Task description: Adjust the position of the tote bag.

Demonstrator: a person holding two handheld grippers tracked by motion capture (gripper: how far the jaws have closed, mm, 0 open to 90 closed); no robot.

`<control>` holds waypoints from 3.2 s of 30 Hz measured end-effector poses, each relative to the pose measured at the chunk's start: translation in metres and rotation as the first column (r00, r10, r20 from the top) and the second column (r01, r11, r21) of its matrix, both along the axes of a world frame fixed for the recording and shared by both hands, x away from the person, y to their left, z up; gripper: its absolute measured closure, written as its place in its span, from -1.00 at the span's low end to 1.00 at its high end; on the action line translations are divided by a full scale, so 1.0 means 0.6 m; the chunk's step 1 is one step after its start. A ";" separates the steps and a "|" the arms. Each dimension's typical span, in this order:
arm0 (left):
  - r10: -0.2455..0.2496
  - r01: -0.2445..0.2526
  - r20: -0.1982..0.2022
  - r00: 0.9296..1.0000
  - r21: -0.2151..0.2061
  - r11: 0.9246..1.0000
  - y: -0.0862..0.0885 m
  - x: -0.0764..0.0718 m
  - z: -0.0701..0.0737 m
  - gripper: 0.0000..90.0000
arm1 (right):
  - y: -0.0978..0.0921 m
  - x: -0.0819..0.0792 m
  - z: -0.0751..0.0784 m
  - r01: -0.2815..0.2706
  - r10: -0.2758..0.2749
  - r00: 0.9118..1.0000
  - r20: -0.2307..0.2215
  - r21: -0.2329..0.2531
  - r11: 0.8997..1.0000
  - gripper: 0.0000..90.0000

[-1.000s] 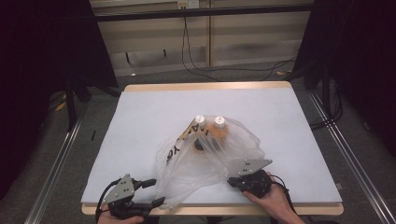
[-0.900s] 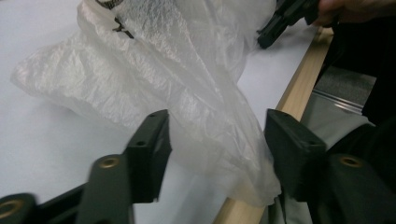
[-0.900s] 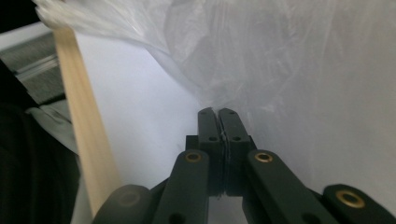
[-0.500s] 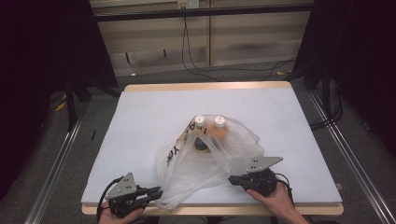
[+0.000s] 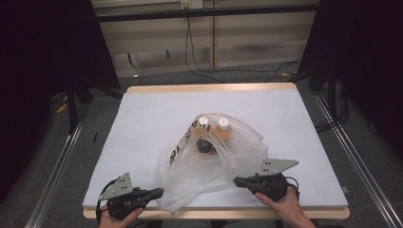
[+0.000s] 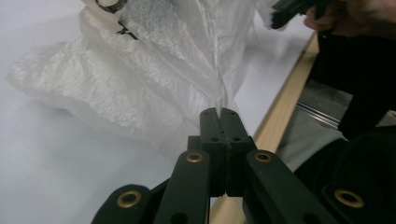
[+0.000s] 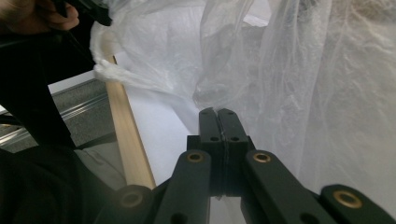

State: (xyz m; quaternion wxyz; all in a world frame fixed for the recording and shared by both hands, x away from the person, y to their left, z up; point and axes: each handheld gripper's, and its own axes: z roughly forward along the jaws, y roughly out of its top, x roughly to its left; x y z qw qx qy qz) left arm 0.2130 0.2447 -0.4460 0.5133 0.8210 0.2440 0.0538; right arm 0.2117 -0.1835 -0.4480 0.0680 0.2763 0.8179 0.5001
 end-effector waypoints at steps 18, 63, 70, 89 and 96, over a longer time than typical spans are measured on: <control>0.013 -0.007 0.060 0.998 -0.094 0.996 -0.006 0.011 0.037 1.00 | -0.018 -0.004 0.050 0.002 -0.007 0.999 0.048 0.108 0.994 1.00; 0.112 -0.060 0.249 0.962 -0.207 0.977 0.004 0.098 0.181 1.00 | -0.048 0.059 0.230 -0.001 -0.099 0.949 0.298 0.319 0.948 1.00; 0.113 -0.059 0.258 0.960 -0.209 0.976 0.006 0.113 0.199 1.00 | -0.062 0.073 0.268 0.025 -0.144 0.938 0.314 0.356 0.934 1.00; 0.157 -0.088 0.283 0.946 -0.240 0.967 0.013 0.174 0.267 1.00 | -0.096 0.116 0.361 0.108 -0.264 0.887 0.379 0.385 0.916 1.00; 0.179 -0.111 0.256 0.950 -0.258 0.960 0.018 0.210 0.272 1.00 | -0.117 0.129 0.378 0.133 -0.307 0.870 0.385 0.416 0.900 1.00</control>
